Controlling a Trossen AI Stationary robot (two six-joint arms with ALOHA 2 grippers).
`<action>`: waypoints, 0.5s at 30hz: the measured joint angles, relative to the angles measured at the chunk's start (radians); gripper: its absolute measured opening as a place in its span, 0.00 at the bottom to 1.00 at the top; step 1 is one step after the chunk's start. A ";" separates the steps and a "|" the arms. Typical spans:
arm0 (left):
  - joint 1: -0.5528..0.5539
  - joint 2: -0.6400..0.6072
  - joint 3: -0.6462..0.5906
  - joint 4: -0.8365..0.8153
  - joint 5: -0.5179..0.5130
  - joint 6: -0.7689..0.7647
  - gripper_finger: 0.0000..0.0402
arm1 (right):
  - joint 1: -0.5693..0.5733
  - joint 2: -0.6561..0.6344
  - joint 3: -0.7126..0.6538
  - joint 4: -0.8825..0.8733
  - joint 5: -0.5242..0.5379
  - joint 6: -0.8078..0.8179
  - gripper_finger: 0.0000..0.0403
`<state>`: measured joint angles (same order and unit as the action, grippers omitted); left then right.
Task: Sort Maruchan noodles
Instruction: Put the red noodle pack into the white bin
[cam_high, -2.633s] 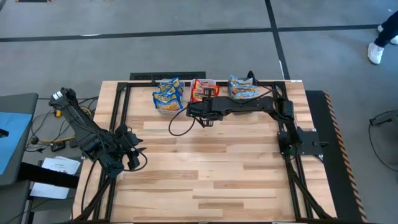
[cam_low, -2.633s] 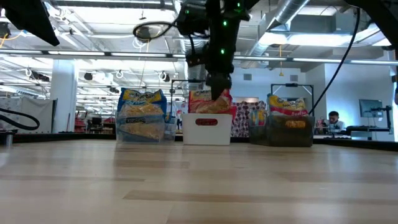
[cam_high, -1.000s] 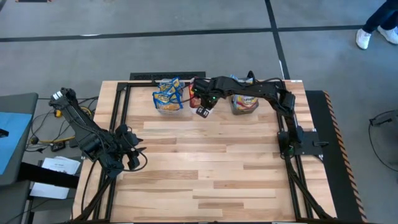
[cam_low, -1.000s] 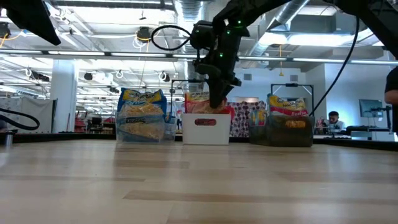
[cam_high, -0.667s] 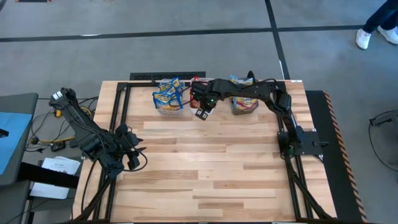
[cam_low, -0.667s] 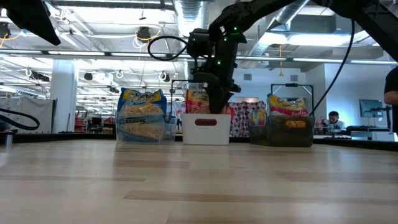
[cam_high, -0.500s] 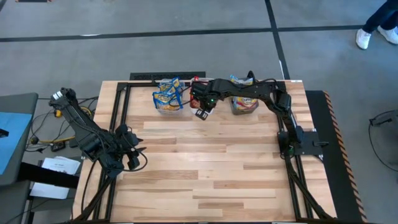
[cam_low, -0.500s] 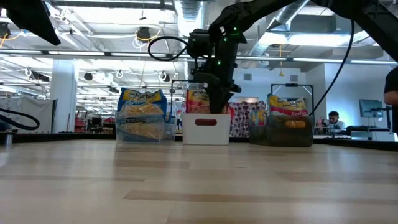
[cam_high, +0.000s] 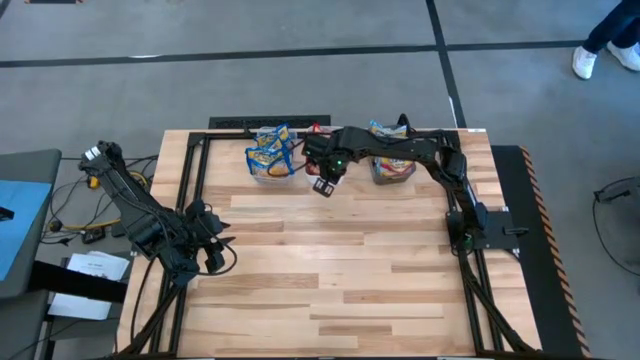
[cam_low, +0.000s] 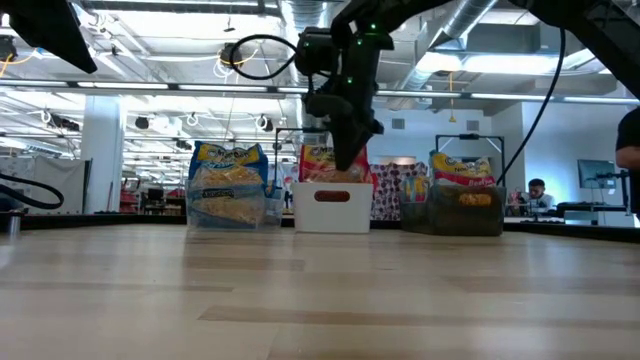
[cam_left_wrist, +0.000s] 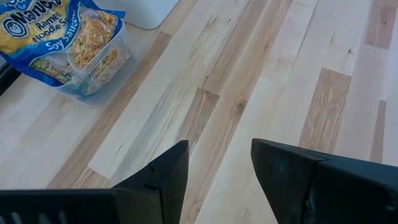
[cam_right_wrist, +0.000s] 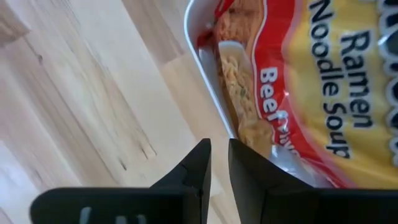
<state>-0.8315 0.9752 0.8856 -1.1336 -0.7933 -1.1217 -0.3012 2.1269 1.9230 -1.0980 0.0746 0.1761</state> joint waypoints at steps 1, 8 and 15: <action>0.000 0.000 0.000 0.000 0.000 0.000 0.41 | 0.000 0.000 0.004 0.002 0.003 0.000 0.20; 0.000 0.000 0.000 0.000 0.000 0.000 0.41 | -0.016 0.008 0.020 0.029 0.059 0.000 0.20; 0.000 0.000 0.000 0.001 -0.001 0.000 0.41 | -0.038 0.064 0.017 0.028 0.045 0.007 0.20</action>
<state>-0.8317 0.9749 0.8856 -1.1329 -0.7940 -1.1221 -0.3393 2.1913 1.9396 -1.0703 0.1195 0.1830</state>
